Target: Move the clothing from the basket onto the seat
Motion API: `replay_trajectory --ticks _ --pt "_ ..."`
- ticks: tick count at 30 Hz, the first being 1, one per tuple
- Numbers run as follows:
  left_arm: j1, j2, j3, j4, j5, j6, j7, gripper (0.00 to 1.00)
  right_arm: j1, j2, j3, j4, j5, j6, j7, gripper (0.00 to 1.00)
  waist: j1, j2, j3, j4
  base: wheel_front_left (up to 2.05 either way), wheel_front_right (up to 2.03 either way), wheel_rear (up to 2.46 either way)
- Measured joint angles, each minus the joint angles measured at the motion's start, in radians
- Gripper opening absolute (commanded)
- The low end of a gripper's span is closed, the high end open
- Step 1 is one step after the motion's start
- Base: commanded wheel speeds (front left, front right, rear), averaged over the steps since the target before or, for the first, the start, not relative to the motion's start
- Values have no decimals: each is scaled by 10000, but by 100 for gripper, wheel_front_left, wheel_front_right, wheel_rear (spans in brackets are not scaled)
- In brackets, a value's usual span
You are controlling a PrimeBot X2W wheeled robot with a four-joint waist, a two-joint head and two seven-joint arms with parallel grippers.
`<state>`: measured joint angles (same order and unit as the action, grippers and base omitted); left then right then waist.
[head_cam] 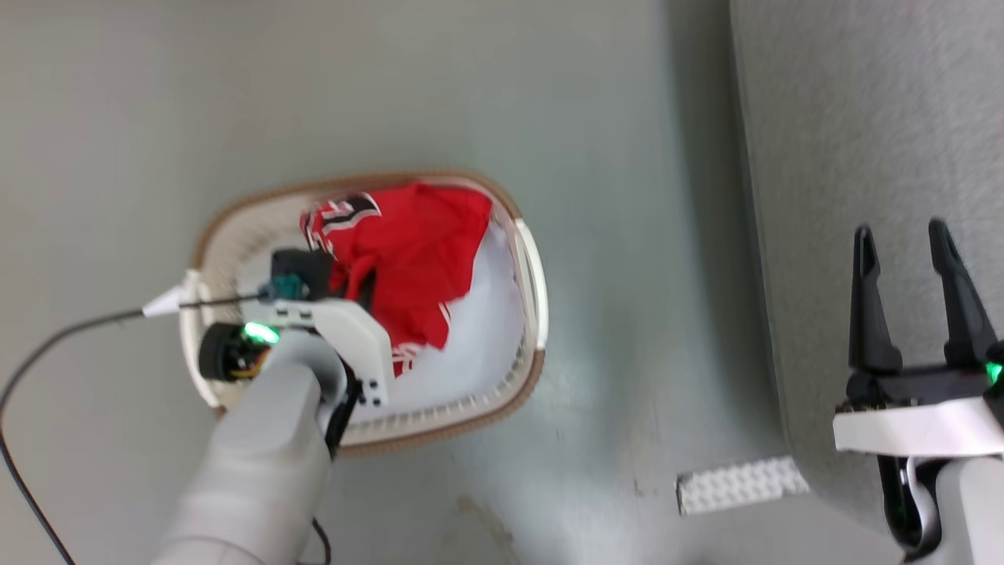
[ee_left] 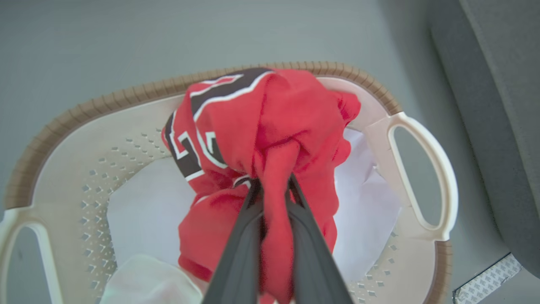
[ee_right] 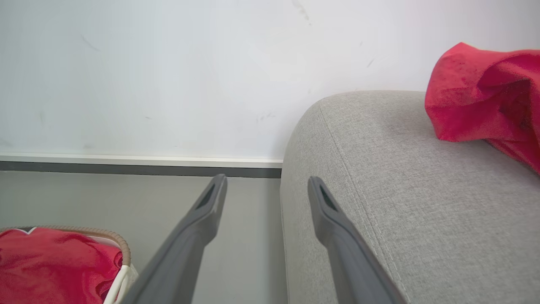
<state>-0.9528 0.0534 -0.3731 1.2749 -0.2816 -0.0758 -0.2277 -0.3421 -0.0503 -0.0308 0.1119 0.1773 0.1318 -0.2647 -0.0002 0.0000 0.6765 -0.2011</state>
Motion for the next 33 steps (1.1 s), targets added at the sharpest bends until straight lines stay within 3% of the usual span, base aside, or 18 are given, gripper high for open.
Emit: replay_trajectory --ticks 8,15,33 --pt "1546 -38 -481 -1254 -782 -244 -299 0 966 0 -439 422 -337 0 0 100 -1 1 -1962 333 0 0 0" --pt "2775 -40 -746 -2755 -1145 297 -341 0 1918 -33 -848 593 -830 0 -2 100 -3 1 -3745 688 0 0 0" --pt "6666 667 194 -7538 -606 1386 -353 0 3845 -155 -1260 848 -997 0 -2 100 -1 1 -6866 1661 0 0 0"
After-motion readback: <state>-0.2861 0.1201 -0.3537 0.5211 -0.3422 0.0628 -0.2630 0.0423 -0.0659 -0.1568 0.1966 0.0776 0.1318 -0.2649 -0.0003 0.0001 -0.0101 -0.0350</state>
